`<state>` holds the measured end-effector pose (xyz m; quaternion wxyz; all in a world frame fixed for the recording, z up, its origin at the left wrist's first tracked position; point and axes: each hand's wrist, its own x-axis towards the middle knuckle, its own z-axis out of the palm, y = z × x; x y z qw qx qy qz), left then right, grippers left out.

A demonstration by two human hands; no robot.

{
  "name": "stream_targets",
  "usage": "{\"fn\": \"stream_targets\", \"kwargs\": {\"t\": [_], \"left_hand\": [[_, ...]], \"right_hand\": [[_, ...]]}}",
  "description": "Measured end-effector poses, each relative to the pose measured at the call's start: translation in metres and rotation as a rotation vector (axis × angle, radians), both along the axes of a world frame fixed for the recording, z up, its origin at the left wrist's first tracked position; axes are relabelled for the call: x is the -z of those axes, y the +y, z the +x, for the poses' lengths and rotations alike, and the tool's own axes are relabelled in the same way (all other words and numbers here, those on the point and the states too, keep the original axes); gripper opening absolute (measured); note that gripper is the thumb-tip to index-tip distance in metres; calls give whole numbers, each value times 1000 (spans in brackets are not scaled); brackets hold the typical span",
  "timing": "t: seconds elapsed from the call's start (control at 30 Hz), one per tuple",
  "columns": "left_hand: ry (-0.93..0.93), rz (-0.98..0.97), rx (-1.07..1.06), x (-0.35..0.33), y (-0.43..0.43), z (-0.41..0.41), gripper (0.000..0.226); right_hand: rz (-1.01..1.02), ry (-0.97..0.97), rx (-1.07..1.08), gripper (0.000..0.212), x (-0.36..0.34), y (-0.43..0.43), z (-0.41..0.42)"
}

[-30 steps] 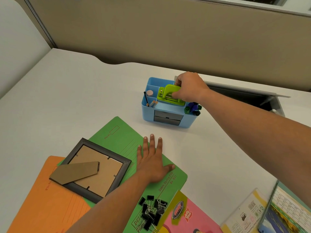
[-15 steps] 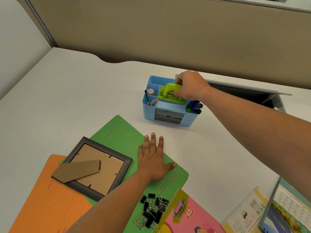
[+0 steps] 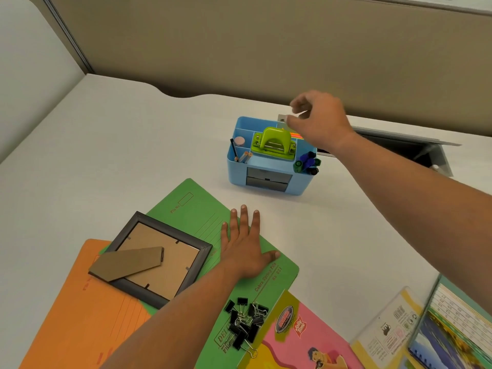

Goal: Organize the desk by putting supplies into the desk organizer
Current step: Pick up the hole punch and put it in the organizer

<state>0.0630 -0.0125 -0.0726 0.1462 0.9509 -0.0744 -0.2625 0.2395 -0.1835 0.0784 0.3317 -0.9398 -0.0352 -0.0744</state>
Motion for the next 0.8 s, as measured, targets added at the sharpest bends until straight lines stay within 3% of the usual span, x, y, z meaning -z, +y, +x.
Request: {"fn": "stream_targets", "kwargs": {"t": [0.13, 0.27, 0.57, 0.8], "left_hand": [[2, -7, 6, -1, 0, 0, 105], [-7, -1, 11, -1, 0, -1, 105], [-66, 3, 39, 1, 2, -5, 102], [-82, 37, 50, 5, -1, -5, 103]], "right_hand": [[212, -126, 120, 24, -16, -24, -39], [327, -130, 232, 21, 6, -50, -112], [165, 134, 311, 22, 120, -84, -284], [-128, 135, 274, 46, 156, -105, -337]]}}
